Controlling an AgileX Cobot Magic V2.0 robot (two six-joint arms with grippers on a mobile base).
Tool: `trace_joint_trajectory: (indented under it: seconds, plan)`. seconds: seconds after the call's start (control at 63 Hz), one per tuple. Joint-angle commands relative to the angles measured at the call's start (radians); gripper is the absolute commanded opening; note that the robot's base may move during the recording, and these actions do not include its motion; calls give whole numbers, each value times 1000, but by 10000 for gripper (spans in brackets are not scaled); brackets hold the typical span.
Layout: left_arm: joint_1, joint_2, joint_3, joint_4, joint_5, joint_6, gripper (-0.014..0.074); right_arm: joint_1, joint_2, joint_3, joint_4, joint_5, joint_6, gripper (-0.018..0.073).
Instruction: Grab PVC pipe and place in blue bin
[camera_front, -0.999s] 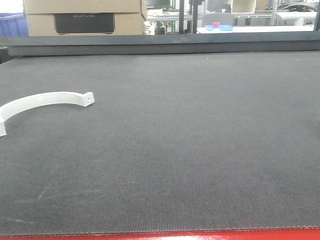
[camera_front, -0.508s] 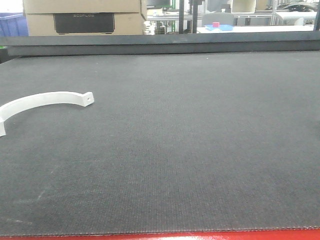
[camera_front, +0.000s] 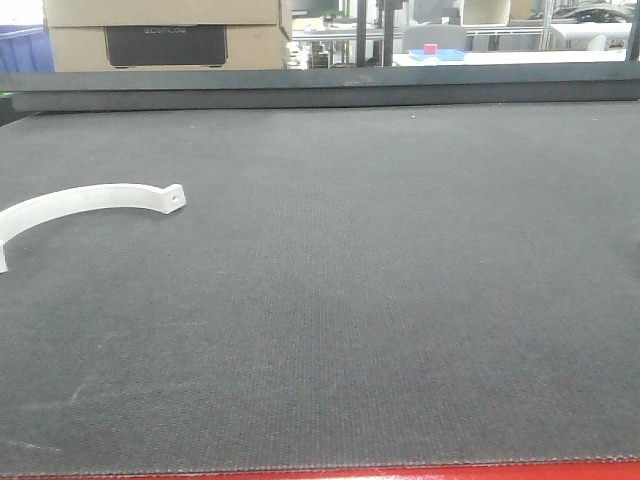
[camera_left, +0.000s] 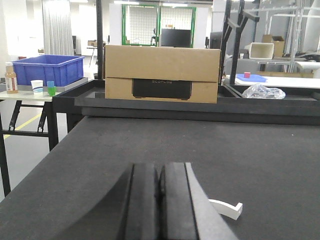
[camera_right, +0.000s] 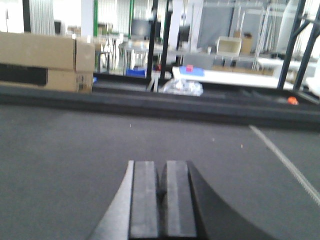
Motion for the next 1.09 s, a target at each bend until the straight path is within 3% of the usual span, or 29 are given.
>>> trace_joint_trajectory:
  seconds: [0.0,0.349,0.476,0.73,0.904,1.079]
  plan:
    - [6,86,-58,6,0,-6,-111,4,100,-65,2,38,1,-165]
    - [6,558,-294,-22,7,-6,-111,4,502,-276,3,266,1,-165]
    - [6,663,-338,-23,2,-6,-111,4,576,-312,6,268,1,-165]
    - [6,713,-339,-14,-110,-6,-111,4,592,-323,65,63,1,-165]
    - [6,708,-339,-14,-140,-6,-111,4,592,-323,76,59,1,-165]
    - [6,708,-339,-14,-84,-6,-111,4,592,-323,80,94,1,-165]
